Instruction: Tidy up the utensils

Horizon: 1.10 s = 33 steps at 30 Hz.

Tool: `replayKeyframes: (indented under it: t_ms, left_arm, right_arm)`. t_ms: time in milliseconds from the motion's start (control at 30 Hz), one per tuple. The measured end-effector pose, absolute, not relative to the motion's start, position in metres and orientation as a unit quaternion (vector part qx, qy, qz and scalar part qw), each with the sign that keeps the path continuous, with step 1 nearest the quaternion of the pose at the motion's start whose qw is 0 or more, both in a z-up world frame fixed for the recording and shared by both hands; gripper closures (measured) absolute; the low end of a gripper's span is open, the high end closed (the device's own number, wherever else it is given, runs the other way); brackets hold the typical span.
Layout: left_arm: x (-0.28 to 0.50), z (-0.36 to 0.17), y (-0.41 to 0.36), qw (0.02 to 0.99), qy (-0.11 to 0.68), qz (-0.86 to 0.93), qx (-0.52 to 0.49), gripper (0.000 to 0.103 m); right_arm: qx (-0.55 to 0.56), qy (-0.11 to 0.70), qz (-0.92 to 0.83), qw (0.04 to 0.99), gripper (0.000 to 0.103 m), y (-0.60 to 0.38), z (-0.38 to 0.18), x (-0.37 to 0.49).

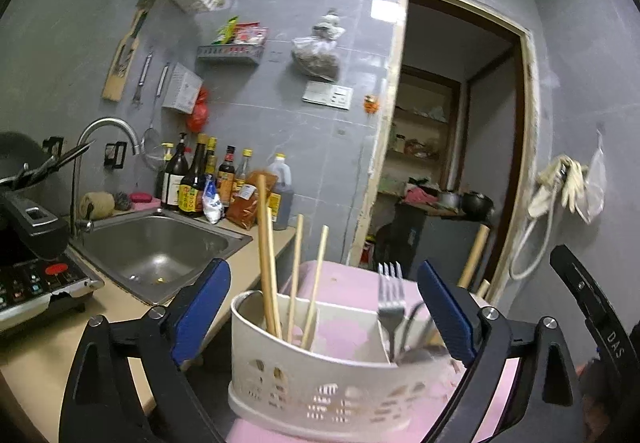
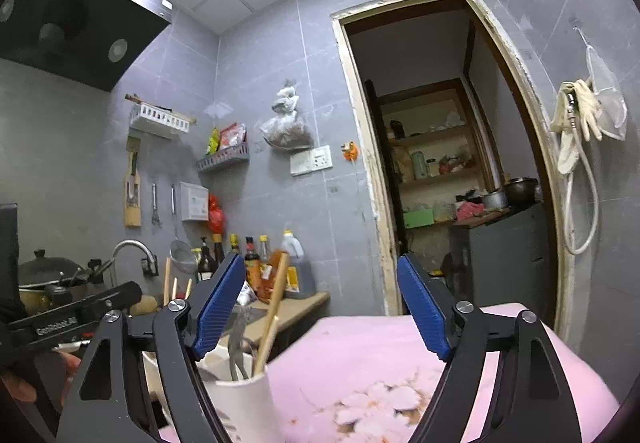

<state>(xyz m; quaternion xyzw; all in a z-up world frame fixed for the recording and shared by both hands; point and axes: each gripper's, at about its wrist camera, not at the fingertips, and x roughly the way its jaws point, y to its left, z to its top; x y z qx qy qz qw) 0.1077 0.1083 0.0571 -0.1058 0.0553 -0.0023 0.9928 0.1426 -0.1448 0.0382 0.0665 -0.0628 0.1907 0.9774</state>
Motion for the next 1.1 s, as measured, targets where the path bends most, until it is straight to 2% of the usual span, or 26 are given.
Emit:
replayKeyframes:
  t_ms: [500,1100]
  left_arm:
    - [0.076,0.040,0.081,0.992,0.096,-0.043,-0.062,0.008]
    - [0.034,0.012,0.070,0.991,0.122,-0.048,-0.034,0.008]
  right_arm:
    - [0.012,-0.018,0.146,0.989,0.000,-0.172,0.032,0.090]
    - [-0.019,0.036,0.084,0.996,0.000,-0.193,0.016,0.038]
